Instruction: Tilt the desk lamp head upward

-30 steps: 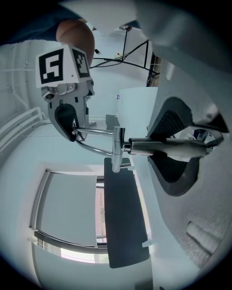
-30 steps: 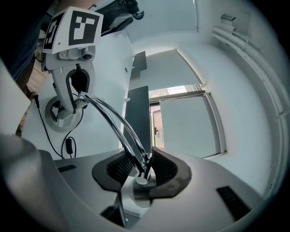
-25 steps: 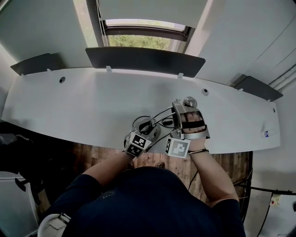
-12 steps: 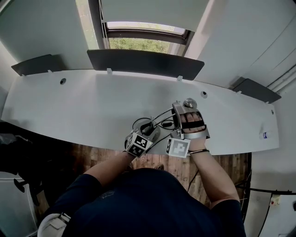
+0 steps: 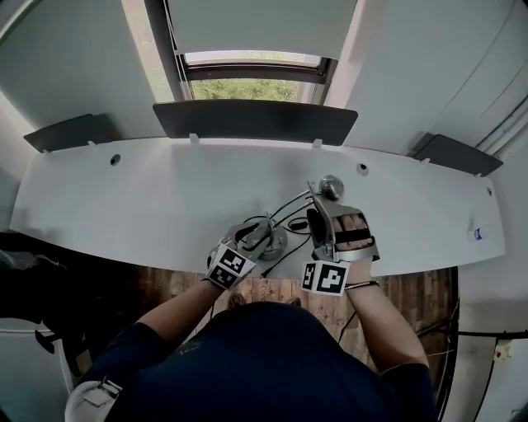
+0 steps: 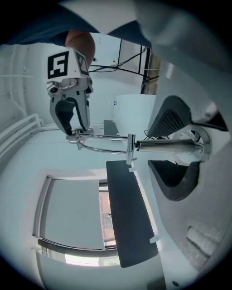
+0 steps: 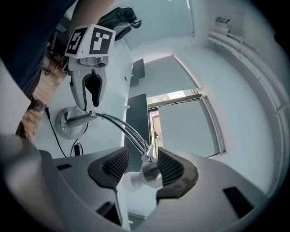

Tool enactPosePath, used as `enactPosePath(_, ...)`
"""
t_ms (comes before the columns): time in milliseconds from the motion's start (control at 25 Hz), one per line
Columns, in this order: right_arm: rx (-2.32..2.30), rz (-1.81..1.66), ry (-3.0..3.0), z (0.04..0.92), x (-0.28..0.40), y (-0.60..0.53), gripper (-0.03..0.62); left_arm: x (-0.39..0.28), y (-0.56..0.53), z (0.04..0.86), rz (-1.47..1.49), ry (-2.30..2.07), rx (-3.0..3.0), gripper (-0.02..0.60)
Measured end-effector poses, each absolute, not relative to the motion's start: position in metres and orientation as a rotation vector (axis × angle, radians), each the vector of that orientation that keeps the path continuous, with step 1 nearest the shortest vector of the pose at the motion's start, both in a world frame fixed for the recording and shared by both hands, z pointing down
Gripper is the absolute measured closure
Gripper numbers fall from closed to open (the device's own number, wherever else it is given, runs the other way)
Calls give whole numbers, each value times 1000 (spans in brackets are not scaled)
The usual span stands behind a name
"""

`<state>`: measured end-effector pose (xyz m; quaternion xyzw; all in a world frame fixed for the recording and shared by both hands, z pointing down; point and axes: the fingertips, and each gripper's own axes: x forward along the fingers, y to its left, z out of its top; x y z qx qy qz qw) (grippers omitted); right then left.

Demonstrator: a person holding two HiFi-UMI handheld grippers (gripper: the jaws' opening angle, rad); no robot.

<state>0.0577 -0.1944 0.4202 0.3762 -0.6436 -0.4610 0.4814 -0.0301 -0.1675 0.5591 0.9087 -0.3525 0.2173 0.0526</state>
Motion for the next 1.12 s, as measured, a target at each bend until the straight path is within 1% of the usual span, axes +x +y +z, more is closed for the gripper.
enactPosePath(240, 1042, -943, -1733, 415, 63, -187, 391, -46, -153, 528, 541, -1131, 2750, 430)
enactPosePath(480, 1071, -964, -1724, 405, 65, -190, 391, -35, -150, 486, 406, -1135, 2822, 430)
enactPosePath(1120, 990, -1047, -1637, 410, 59, -193, 391, -28, -142, 510, 414, -1096, 2784, 430)
